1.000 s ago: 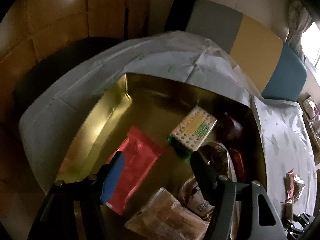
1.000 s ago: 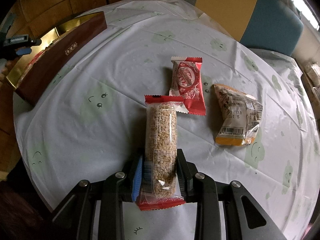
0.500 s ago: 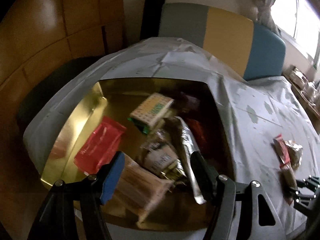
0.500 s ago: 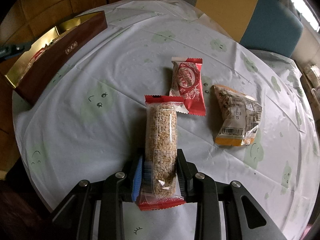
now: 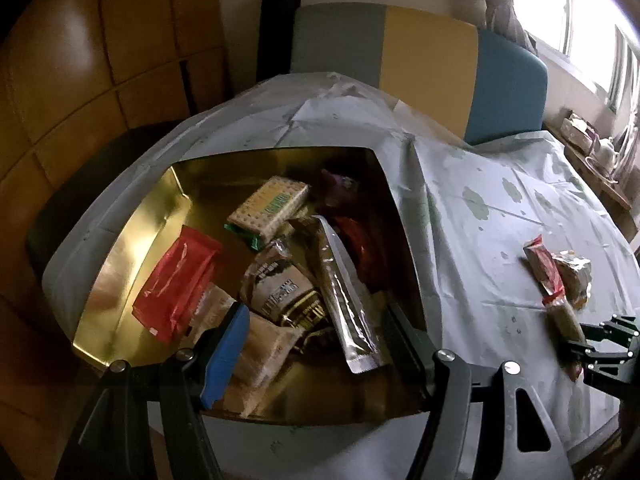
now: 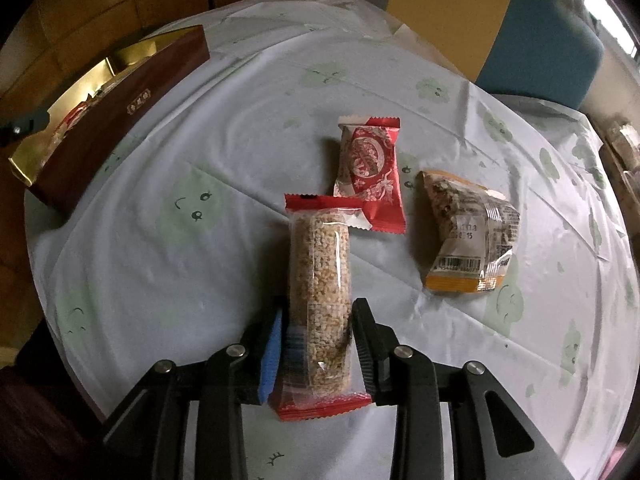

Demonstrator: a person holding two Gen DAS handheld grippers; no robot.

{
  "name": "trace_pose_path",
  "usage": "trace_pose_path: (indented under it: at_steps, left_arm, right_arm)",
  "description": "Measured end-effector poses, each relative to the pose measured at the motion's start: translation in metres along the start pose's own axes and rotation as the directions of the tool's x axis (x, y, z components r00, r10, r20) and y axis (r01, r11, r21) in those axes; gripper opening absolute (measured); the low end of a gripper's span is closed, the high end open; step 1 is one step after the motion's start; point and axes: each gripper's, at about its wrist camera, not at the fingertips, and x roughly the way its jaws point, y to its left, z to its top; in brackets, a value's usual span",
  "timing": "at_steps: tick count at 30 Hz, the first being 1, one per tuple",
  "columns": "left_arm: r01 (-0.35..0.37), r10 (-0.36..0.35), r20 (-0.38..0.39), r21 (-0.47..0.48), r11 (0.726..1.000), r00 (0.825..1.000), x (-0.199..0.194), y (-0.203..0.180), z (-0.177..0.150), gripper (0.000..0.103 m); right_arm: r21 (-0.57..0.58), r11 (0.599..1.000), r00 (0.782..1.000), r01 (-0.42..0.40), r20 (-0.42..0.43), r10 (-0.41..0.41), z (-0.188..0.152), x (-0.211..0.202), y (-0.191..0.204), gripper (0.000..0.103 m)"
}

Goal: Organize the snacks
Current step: 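Withdraw the left gripper from the gold box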

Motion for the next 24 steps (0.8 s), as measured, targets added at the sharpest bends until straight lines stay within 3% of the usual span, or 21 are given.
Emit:
trace_pose_path:
  at_steps: [5,12,13,15,24]
  left_arm:
    - [0.005,-0.005,-0.007,0.001,1.0,1.0,-0.0015,-0.0024,-0.0051,0.069]
    - [0.003,-0.003,-0.012,0.017,1.0,1.0,-0.0024,-0.0064,-0.0092,0.069]
    - [0.005,-0.005,-0.011,0.016,1.0,1.0,-0.0031,-0.0063,-0.0093,0.069]
    - [0.008,-0.008,-0.012,0.014,1.0,1.0,-0.0038,-0.0064,-0.0095,0.069]
    - [0.005,-0.005,-0.001,0.013,1.0,1.0,-0.0092,-0.0055,-0.0099,0.069]
  right_arm:
    - [0.014,1.0,1.0,-0.003,0.004,0.003,0.0029,-0.0005,-0.0025,0.045]
    - [0.014,1.0,1.0,0.012,0.027,-0.013,0.0034,-0.0034,-0.003,0.044]
    - [0.016,1.0,0.999,0.012,0.034,-0.013,0.0036,-0.0048,-0.0033,0.044]
    - [0.014,1.0,0.999,0.015,0.044,-0.015,0.0045,-0.0061,-0.0037,0.031]
    - [-0.006,1.0,0.999,0.027,0.048,-0.026,0.0041,-0.0078,0.002,0.031]
